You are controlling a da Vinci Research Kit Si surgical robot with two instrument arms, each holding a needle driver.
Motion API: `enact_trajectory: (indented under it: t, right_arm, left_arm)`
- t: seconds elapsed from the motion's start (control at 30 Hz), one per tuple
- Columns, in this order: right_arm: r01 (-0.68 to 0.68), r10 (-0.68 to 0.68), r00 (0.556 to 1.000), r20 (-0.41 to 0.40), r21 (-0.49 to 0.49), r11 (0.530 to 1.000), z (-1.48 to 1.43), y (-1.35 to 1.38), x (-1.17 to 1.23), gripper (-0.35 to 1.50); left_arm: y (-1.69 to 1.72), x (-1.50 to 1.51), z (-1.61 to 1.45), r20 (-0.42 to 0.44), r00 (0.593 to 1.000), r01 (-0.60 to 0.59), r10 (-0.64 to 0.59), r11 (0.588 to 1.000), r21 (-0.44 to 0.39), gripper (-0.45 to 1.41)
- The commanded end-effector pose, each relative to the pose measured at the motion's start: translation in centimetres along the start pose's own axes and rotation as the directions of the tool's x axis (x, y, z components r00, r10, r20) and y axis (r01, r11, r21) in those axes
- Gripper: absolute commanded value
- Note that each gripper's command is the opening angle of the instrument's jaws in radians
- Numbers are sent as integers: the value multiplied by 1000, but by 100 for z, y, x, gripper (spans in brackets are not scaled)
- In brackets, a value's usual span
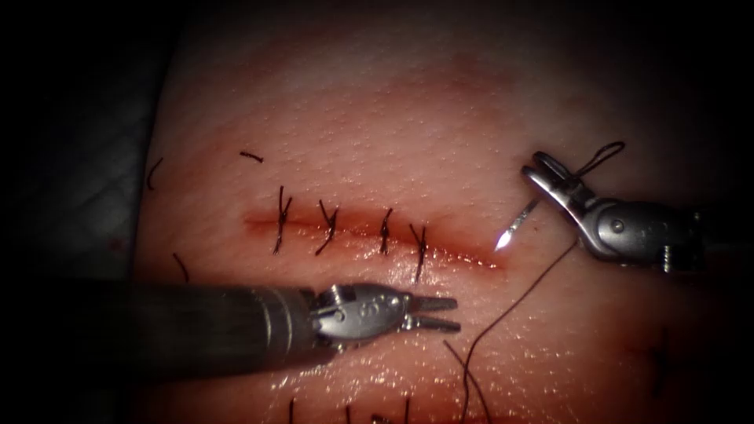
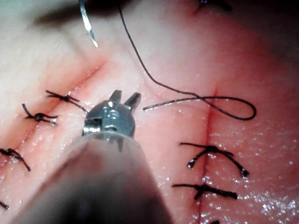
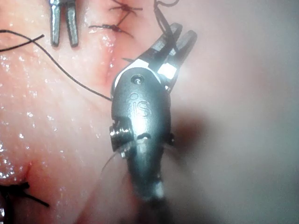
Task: Wound Closure
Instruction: Pierce the skin above the wound with the needle in the right needle driver.
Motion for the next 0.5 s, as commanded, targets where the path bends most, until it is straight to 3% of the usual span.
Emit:
enact_trajectory:
  t: [0.03,0.27,0.43,0.5]
  right_arm:
    - [14,-13,1000,-17,19,1000,17,-2,-9,-35]
    - [121,-119,993,-23,92,988,34,-16,-17,-35]
    - [208,-209,978,-13,143,968,44,-29,-24,-35]
    - [265,-268,963,-7,166,950,46,-29,-30,-35]
  left_arm:
    - [-2,-6,9,4,1000,9,-9,1000,11,-5]
    - [-12,-17,6,20,1000,21,-22,999,37,-10]
    - [-11,-26,10,78,997,15,-19,999,53,-1]
    - [-5,-33,17,134,991,5,-11,999,47,19]
